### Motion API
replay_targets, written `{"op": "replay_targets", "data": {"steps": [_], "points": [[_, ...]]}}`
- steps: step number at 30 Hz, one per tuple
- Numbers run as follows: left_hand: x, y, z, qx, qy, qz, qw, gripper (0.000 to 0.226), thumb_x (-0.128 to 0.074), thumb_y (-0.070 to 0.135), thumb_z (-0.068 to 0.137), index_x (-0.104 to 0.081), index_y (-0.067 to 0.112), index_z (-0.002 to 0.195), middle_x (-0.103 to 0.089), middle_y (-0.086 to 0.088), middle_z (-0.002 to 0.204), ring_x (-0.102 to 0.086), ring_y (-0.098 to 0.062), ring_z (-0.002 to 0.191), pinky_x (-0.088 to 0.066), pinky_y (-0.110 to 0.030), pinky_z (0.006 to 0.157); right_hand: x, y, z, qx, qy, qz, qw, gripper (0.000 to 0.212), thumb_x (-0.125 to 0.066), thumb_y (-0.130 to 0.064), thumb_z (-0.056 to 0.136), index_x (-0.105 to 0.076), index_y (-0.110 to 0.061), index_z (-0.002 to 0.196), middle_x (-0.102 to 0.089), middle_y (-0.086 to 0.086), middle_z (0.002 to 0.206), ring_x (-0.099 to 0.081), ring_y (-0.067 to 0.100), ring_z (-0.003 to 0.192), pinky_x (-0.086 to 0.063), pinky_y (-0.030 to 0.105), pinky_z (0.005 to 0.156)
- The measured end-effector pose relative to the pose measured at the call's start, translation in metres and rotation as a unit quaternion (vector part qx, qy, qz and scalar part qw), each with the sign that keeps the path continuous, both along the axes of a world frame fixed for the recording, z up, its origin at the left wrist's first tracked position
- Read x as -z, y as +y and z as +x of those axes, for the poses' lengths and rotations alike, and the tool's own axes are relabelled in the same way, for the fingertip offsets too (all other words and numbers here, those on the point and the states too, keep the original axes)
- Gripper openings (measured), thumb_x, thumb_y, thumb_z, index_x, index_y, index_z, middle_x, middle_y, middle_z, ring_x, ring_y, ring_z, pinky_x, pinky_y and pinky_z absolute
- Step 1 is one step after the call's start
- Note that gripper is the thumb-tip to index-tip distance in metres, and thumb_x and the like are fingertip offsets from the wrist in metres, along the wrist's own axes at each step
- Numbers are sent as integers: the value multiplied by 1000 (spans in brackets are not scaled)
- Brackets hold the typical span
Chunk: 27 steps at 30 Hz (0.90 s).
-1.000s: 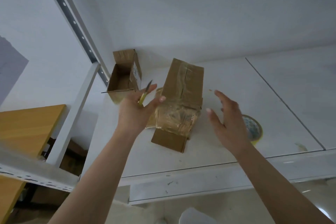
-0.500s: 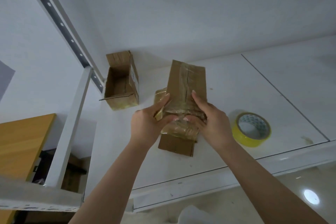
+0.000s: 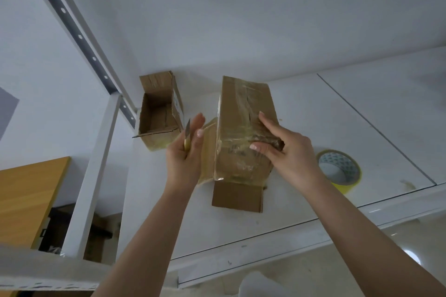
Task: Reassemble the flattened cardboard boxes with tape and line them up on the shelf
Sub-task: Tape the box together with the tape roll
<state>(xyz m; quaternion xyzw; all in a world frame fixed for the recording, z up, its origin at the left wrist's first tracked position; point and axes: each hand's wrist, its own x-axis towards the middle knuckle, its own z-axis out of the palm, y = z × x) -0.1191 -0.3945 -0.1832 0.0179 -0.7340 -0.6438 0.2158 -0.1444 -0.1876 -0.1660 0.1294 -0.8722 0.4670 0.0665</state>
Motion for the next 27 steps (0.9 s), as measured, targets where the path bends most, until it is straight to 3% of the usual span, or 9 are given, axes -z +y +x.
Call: {"op": "replay_targets", "data": {"steps": [3, 6, 11, 15, 19, 21, 23, 25, 27], "points": [[-6, 17, -5, 16, 28, -13, 999, 44, -47, 39, 100, -55, 13, 135, -62, -3, 133, -56, -4, 123, -46, -19, 99, -14, 1, 4, -19, -25, -33, 999, 75, -62, -58, 69, -49, -36, 139, -65, -13, 124, -58, -7, 104, -45, 10, 92], [-4, 31, -5, 32, 68, -4, 997, 60, -46, 53, 97, -54, 8, 136, -63, -10, 132, -58, -21, 125, -48, -38, 103, -18, 5, 6, -17, -32, -44, 998, 71, -64, -56, 72, -51, -34, 139, -62, -13, 130, -57, 0, 116, -45, 22, 100], [-4, 39, -2, 31, 97, -35, 994, 67, -51, 55, 94, -52, 4, 137, -61, 0, 132, -58, -7, 122, -48, -22, 97, -20, 15, 9, -14, -40, -45, 998, 79, -57, -65, 66, -51, -34, 139, -63, -10, 129, -59, 5, 115, -48, 29, 100], [-1, 42, 3, 40, 83, -74, 993, 73, -60, 61, 86, -51, 12, 139, -62, 3, 131, -59, -6, 121, -51, -28, 98, -18, 19, 11, -12, -49, -42, 998, 80, -56, -66, 67, -50, -33, 140, -62, -9, 131, -59, 7, 116, -49, 32, 99], [-2, 51, 6, -46, 77, -126, 988, 58, -62, 53, 86, -57, 24, 136, -69, 15, 111, -64, 11, 91, -52, -13, 82, -14, 19, 16, 3, -43, -19, 999, 93, -54, -72, 67, -37, -29, 148, -59, -10, 135, -59, 10, 118, -49, 36, 100], [-3, 51, 4, -87, 81, -130, 984, 54, -60, 51, 87, -58, 24, 134, -64, 32, 100, -62, 15, 82, -47, -6, 76, -13, 20, 18, 22, -77, -60, 995, 104, -54, -78, 62, -29, -26, 148, -61, -10, 125, -65, 7, 102, -53, 32, 90], [-2, 51, 2, -111, 74, -134, 982, 54, -57, 51, 86, -59, 25, 133, -59, 44, 83, -59, 14, 76, -46, -5, 76, -10, 24, 22, 60, -75, -41, 995, 93, -48, -83, 62, -40, -22, 132, -65, -13, 106, -66, 2, 81, -55, 31, 76], [0, 53, 3, -126, 71, -141, 979, 53, -57, 51, 87, -59, 24, 133, -56, 50, 81, -59, 15, 76, -46, -6, 76, -7, 28, 24, 102, -32, 62, 992, 73, -32, -86, 68, -52, -22, 97, -61, -14, 78, -61, 7, 71, -50, 32, 64], [1, 55, 4, -135, 68, -144, 978, 49, -61, 47, 89, -59, 24, 133, -54, 53, 83, -59, 18, 80, -44, -3, 77, -5, 29, 24, 109, 6, 140, 984, 65, -21, -84, 73, -46, -24, 72, -52, -9, 60, -57, 17, 64, -40, 31, 57]]}}
